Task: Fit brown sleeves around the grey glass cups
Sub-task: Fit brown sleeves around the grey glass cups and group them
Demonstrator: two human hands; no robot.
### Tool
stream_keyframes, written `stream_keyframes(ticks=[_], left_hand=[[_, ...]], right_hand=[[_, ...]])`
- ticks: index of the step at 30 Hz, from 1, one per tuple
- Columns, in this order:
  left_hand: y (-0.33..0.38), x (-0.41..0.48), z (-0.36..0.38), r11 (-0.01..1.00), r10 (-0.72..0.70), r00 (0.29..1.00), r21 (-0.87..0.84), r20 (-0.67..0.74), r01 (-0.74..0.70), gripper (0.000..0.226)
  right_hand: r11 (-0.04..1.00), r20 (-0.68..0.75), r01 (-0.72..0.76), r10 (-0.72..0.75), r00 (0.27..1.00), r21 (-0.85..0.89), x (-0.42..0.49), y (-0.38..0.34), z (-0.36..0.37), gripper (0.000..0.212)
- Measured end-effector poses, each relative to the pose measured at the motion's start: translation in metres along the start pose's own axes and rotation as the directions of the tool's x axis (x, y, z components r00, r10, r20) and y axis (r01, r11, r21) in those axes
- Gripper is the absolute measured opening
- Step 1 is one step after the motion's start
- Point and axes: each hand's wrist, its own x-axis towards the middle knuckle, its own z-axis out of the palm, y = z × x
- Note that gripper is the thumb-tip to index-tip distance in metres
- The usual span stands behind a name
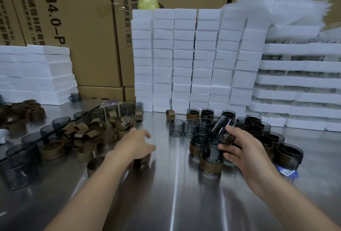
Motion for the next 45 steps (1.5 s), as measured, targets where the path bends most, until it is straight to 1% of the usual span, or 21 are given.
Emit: stream_keyframes(ticks=[2, 3, 5, 7, 9, 11, 13, 15, 17, 19, 22, 27, 29, 31, 34, 36, 38, 40, 42, 43, 45], left_hand=[[0.002, -0.002, 0.001, 0.998, 0.043, 0.996, -0.051, 0.074, -0.039, 0.058], [0.003, -0.003, 0.000, 0.999, 0.045, 0.995, -0.031, 0.088, -0.042, 0.063], [0.004, -0.005, -0.001, 0.998, 0.024, 0.993, 0.051, 0.117, -0.030, 0.076], [0.004, -0.007, -0.003, 0.998, 0.011, 0.988, 0.067, 0.154, -0.022, 0.080], [0.006, -0.008, -0.004, 0.999, 0.046, 0.992, -0.013, 0.116, -0.045, 0.073], [0.014, -0.011, -0.005, 0.971, 0.108, 0.994, -0.218, 0.035, -0.098, 0.060], [0.027, -0.015, -0.002, 0.865, 0.148, 0.989, -0.486, 0.008, -0.126, 0.051], [0.042, -0.022, 0.003, 0.677, 0.202, 0.977, -0.731, 0.068, -0.089, 0.054], [0.055, -0.029, 0.008, 0.471, 0.293, 0.944, -0.882, 0.150, -0.006, 0.063], [0.067, -0.035, 0.014, 0.344, 0.340, 0.923, -0.937, 0.181, 0.057, 0.066], [0.079, -0.041, 0.024, 0.278, 0.403, 0.893, -0.956, 0.202, 0.091, 0.068], [0.087, -0.049, 0.033, 0.168, 0.453, 0.863, -0.972, 0.222, 0.162, 0.066], [0.092, -0.055, 0.033, 0.145, 0.484, 0.845, -0.973, 0.228, 0.180, 0.067], [0.096, -0.061, 0.031, 0.125, 0.516, 0.822, -0.971, 0.240, 0.204, 0.068], [0.098, -0.065, 0.032, 0.123, 0.559, 0.785, -0.963, 0.267, 0.240, 0.065], [0.099, -0.066, 0.033, 0.130, 0.581, 0.763, -0.958, 0.283, 0.257, 0.058], [0.100, -0.067, 0.033, 0.137, 0.572, 0.763, -0.952, 0.303, 0.275, 0.057], [0.099, -0.067, 0.033, 0.176, 0.546, 0.765, -0.940, 0.341, 0.293, 0.057], [0.097, -0.066, 0.030, 0.260, 0.538, 0.752, -0.924, 0.380, 0.281, 0.053], [0.096, -0.065, 0.027, 0.293, 0.533, 0.751, -0.918, 0.390, 0.268, 0.051], [0.094, -0.062, 0.024, 0.303, 0.512, 0.773, -0.921, 0.374, 0.245, 0.051]], right_hand=[[1.000, 0.003, -0.001, 0.001, 1.000, -0.013, 0.000, 0.001, -0.001, 0.019], [1.000, 0.010, 0.001, -0.001, 1.000, -0.026, -0.001, 0.001, -0.002, 0.019], [0.998, 0.015, 0.010, -0.009, 1.000, -0.060, -0.001, 0.002, -0.001, 0.027], [0.997, -0.008, 0.025, -0.025, 1.000, -0.079, -0.002, 0.003, 0.001, 0.037], [0.992, -0.023, 0.062, -0.065, 0.998, -0.111, -0.004, 0.004, 0.004, 0.039], [0.980, -0.020, 0.119, -0.123, 0.992, -0.158, -0.006, 0.007, 0.008, 0.037], [0.968, -0.005, 0.174, -0.178, 0.984, -0.181, -0.008, 0.009, 0.010, 0.038], [0.960, 0.019, 0.212, -0.212, 0.977, -0.184, -0.011, 0.010, 0.013, 0.046], [0.933, 0.075, 0.282, -0.272, 0.959, -0.223, -0.017, 0.008, 0.016, 0.059], [0.872, 0.166, 0.384, -0.349, 0.922, -0.302, -0.023, 0.007, 0.019, 0.065], [0.813, 0.219, 0.464, -0.411, 0.885, -0.351, -0.029, 0.012, 0.023, 0.059], [0.767, 0.305, 0.535, -0.446, 0.842, -0.355, -0.036, 0.013, 0.027, 0.082], [0.740, 0.310, 0.547, -0.454, 0.835, -0.391, -0.034, 0.013, 0.025, 0.088], [0.745, 0.305, 0.539, -0.447, 0.841, -0.393, -0.031, 0.014, 0.024, 0.090], [0.798, 0.295, 0.515, -0.434, 0.852, -0.314, -0.024, 0.014, 0.020, 0.082], [0.803, 0.274, 0.513, -0.442, 0.854, -0.303, -0.021, 0.014, 0.016, 0.078], [0.792, 0.233, 0.528, -0.475, 0.848, -0.305, -0.020, 0.014, 0.015, 0.076], [0.753, 0.163, 0.561, -0.541, 0.825, -0.343, -0.020, 0.015, 0.015, 0.076], [0.702, 0.102, 0.595, -0.609, 0.786, -0.392, -0.022, 0.014, 0.015, 0.077], [0.678, 0.092, 0.610, -0.635, 0.767, -0.411, -0.022, 0.014, 0.015, 0.078], [0.636, 0.099, 0.643, -0.674, 0.732, -0.426, -0.023, 0.015, 0.014, 0.079]])
